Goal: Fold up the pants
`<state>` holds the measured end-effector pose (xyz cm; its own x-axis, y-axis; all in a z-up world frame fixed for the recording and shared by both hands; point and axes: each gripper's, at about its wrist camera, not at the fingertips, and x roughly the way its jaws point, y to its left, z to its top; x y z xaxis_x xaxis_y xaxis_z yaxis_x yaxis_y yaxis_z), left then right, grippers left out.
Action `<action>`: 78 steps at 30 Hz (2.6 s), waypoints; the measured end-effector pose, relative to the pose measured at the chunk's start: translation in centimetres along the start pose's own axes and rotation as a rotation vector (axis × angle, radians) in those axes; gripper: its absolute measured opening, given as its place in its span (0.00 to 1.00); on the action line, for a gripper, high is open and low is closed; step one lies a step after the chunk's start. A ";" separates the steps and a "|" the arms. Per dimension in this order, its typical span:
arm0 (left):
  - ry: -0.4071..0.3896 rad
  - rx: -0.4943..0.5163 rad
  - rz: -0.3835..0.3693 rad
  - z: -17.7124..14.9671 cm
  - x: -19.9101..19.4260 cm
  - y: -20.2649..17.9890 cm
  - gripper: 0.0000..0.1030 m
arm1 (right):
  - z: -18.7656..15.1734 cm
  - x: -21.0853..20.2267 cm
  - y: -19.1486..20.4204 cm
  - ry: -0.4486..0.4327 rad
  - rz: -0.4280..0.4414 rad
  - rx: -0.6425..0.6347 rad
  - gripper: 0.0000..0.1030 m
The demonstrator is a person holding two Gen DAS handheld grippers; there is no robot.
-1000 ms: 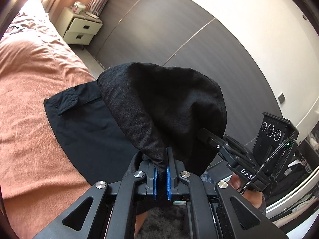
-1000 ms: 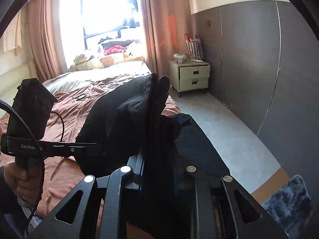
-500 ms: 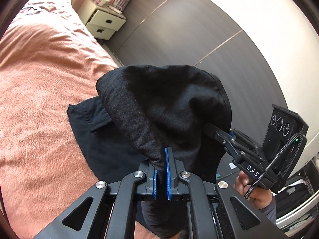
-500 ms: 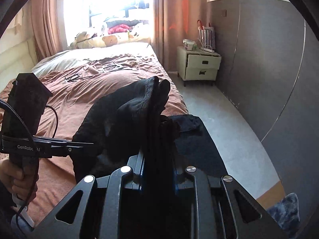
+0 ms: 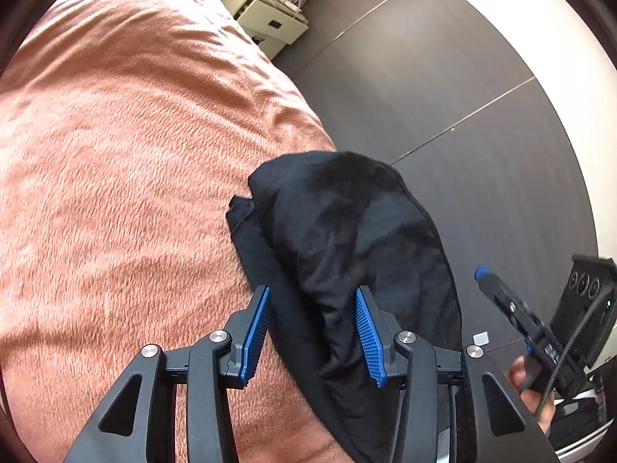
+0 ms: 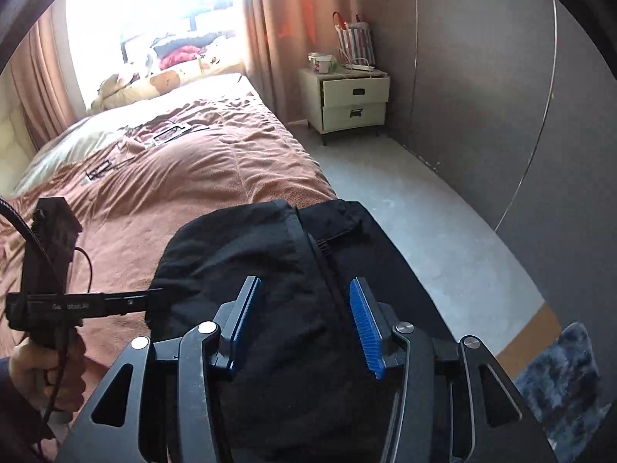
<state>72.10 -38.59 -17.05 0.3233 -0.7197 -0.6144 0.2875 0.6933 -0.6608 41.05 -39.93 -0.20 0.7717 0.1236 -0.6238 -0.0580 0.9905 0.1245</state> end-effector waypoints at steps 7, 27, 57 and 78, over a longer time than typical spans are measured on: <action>-0.031 0.029 0.017 2.2 1.1 -0.3 0.29 | -4.6 -2.9 -2.7 0.018 0.127 0.088 0.38; -0.018 0.021 0.120 1.5 -0.7 -0.3 0.27 | -11.1 -9.8 -8.3 0.159 0.014 0.023 0.37; -0.106 0.267 0.263 -7.3 -18.9 -9.6 1.00 | -11.1 -26.2 -3.6 0.042 -0.053 0.098 1.00; -0.255 0.358 0.276 -15.4 -33.2 -14.5 1.00 | -13.1 -36.9 3.6 -0.097 0.011 0.050 1.00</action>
<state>43.30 -25.30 6.22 0.6276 -0.5071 -0.5908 0.4364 0.8575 -0.2724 4.09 -40.10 13.13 0.8291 0.1255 -0.5449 -0.0371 0.9847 0.1704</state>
